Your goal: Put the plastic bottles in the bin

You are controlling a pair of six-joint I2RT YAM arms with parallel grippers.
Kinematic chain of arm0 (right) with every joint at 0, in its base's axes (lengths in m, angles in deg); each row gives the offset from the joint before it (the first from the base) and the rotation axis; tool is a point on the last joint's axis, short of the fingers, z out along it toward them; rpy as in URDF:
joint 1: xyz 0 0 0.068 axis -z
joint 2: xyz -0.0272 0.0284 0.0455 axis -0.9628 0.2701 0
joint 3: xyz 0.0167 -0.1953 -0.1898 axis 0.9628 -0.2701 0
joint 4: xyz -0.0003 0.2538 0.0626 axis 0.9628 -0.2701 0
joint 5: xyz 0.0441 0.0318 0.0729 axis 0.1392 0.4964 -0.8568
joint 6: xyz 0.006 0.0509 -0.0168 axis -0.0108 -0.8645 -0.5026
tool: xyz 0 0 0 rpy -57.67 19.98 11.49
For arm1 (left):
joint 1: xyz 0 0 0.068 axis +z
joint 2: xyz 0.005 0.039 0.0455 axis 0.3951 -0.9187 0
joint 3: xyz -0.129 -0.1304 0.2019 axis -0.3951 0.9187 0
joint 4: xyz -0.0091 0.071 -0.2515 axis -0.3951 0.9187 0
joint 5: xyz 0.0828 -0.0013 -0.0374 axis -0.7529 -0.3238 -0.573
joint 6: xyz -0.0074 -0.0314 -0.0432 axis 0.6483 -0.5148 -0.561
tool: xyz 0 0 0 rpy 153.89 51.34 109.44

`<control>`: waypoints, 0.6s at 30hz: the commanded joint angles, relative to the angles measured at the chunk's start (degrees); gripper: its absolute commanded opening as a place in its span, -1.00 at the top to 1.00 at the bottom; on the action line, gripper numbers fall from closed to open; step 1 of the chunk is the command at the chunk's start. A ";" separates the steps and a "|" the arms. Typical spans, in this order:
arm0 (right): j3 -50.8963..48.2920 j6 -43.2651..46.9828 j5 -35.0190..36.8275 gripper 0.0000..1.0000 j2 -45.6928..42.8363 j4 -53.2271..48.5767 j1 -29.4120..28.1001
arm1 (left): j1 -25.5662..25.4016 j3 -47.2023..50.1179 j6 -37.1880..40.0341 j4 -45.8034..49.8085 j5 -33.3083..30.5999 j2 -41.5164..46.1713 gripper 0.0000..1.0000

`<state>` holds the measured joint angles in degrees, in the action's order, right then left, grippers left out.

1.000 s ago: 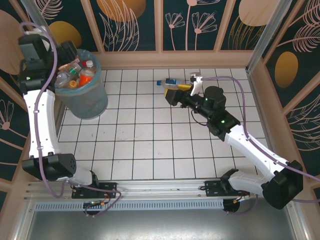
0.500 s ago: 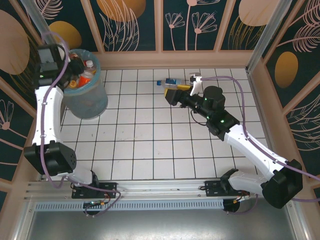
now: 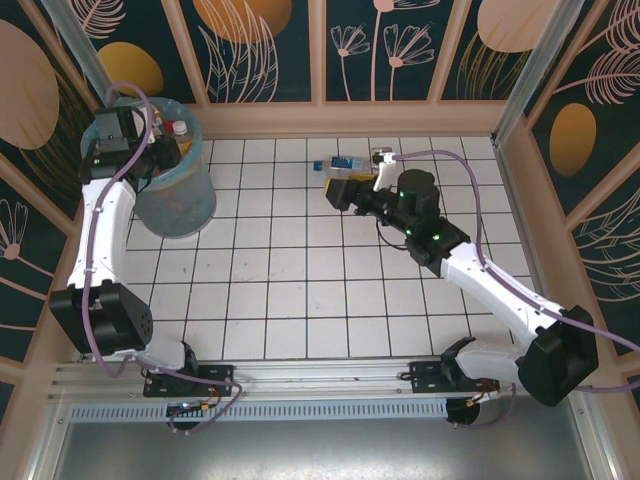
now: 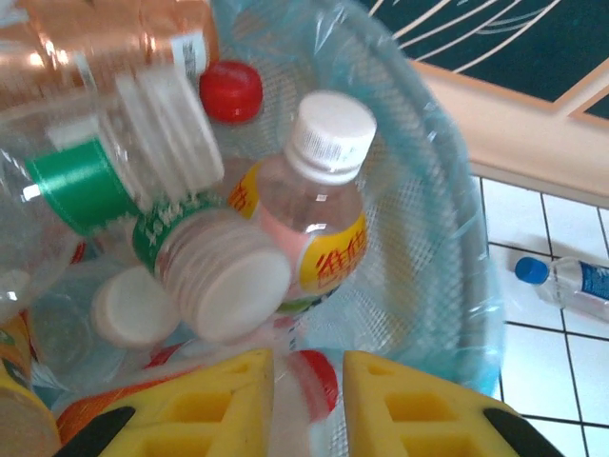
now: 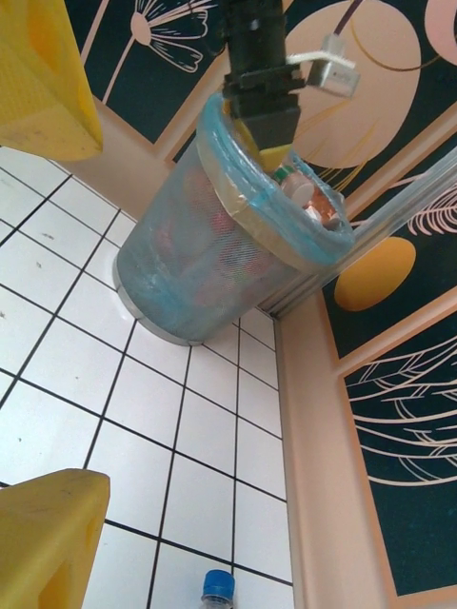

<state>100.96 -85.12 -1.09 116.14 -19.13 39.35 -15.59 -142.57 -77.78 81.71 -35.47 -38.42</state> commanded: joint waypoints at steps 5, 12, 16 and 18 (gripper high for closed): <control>10.55 2.49 0.75 -0.74 7.56 -6.89 0.57 | -0.30 -17.10 -2.27 1.10 3.17 -1.42 0.40; 25.67 5.72 -2.36 -0.74 22.42 -19.89 5.59 | -0.39 -18.12 -2.13 3.32 3.71 -1.05 0.39; 32.78 7.13 -5.69 -0.68 30.62 -24.45 9.18 | -0.57 -14.09 -0.32 5.69 2.30 -0.77 0.43; 36.41 8.93 -5.26 -0.64 34.52 -26.79 10.53 | -0.57 -11.40 0.10 5.30 1.71 0.24 0.43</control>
<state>132.39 -79.61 -4.69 146.98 -39.58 48.20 -15.81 -156.95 -79.07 84.38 -32.87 -39.29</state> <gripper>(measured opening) 0.827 0.285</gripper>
